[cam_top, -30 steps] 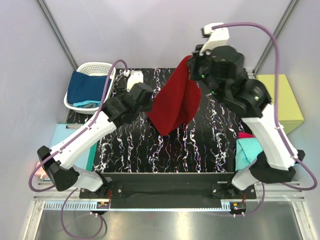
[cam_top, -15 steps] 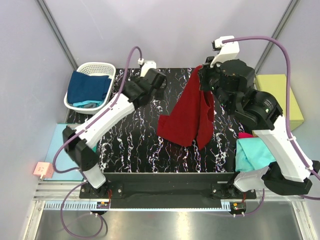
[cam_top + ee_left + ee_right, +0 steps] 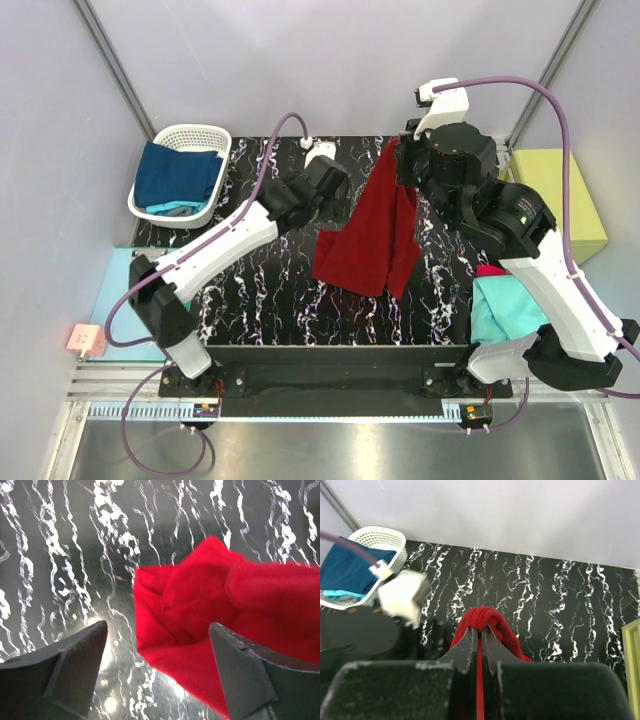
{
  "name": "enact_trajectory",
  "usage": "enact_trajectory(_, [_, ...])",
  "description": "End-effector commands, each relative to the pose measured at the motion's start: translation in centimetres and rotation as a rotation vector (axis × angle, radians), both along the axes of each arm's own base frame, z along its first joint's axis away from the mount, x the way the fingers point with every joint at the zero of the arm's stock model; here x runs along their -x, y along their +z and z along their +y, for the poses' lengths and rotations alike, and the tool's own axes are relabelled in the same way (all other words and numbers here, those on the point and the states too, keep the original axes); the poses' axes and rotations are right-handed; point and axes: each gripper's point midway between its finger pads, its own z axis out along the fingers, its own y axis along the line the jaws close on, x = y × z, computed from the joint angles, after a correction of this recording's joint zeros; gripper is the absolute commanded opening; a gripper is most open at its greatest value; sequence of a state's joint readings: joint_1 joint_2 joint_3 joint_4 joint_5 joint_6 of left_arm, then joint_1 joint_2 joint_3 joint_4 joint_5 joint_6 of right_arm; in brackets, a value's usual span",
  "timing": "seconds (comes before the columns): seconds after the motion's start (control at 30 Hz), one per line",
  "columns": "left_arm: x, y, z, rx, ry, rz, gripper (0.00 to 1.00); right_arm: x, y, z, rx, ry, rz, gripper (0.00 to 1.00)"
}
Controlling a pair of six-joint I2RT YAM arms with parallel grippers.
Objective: Fold and stack the t-shirts
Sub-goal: Flatten out the tshirt
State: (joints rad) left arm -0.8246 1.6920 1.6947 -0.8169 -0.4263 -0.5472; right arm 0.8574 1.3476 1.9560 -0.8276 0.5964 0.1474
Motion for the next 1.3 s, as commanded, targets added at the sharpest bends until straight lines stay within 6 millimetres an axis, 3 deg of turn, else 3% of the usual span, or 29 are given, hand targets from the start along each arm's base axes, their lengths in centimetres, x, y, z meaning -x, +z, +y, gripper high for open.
enact_trajectory(0.0, [2.2, 2.0, -0.7, 0.156, -0.054, -0.014, 0.82, 0.0, 1.4, -1.2, -0.024, -0.052, -0.054, 0.00])
enact_trajectory(0.13, [4.1, -0.8, -0.6, 0.120, -0.079, 0.030, 0.78, 0.7, -3.0, -1.9, -0.006, -0.076, 0.041, 0.00])
enact_trajectory(0.23, [4.7, -2.5, -0.5, 0.083, -0.095, 0.055, 0.77, 1.4, -8.1, -2.5, 0.027, -0.120, 0.164, 0.00])
enact_trajectory(0.27, [4.7, -3.0, -0.6, 0.069, -0.100, 0.065, 0.77, 1.9, -10.7, -2.8, 0.065, -0.127, 0.221, 0.00])
enact_trajectory(0.37, [4.8, -3.9, -0.8, 0.042, -0.115, 0.074, 0.76, 3.5, -14.6, -3.7, 0.047, -0.167, 0.326, 0.00])
enact_trajectory(0.43, [4.5, -4.3, -0.9, 0.021, -0.114, 0.073, 0.77, 4.7, -16.1, -3.8, 0.006, -0.176, 0.363, 0.00])
enact_trajectory(0.57, [3.5, -4.8, -1.5, -0.018, -0.123, 0.063, 0.80, 6.9, -15.0, -4.9, -0.097, -0.137, 0.339, 0.00])
enact_trajectory(0.67, [2.4, -5.5, -2.3, -0.047, -0.127, 0.064, 0.80, 7.5, -13.9, -5.4, -0.094, -0.111, 0.319, 0.00])
enact_trajectory(0.77, [1.4, -6.1, -2.7, -0.073, -0.113, 0.068, 0.80, 7.3, -12.3, -5.5, -0.095, -0.097, 0.281, 0.00])
enact_trajectory(0.9, [0.6, -4.8, -2.4, -0.038, -0.056, 0.043, 0.80, 5.5, -9.1, -4.3, -0.051, -0.078, 0.209, 0.00])
enact_trajectory(1.0, [0.6, -3.0, -1.2, -0.013, 0.000, -0.003, 0.81, 3.1, -4.5, -2.3, -0.049, -0.068, 0.114, 0.00])
enact_trajectory(1.03, [0.9, -1.5, -0.6, 0.012, 0.015, -0.031, 0.81, 2.0, -2.2, -0.7, -0.055, -0.039, 0.062, 0.00])
enact_trajectory(1.07, [1.1, -1.4, 0.2, 0.008, 0.037, -0.039, 0.81, 1.4, -1.1, 0.0, -0.053, -0.030, 0.039, 0.00])
enact_trajectory(1.1, [1.3, -0.7, 0.7, 0.019, 0.046, -0.054, 0.81, 1.1, 2.2, 0.1, -0.098, -0.024, -0.024, 0.00])
enact_trajectory(1.13, [1.6, -0.2, 1.1, 0.025, 0.052, -0.065, 0.81, -0.5, 2.1, 1.9, -0.064, -0.023, -0.025, 0.00])
enact_trajectory(1.27, [2.9, 1.2, 3.6, 0.027, 0.078, -0.106, 0.81, -2.6, 7.5, 4.0, -0.048, -0.002, -0.153, 0.00])
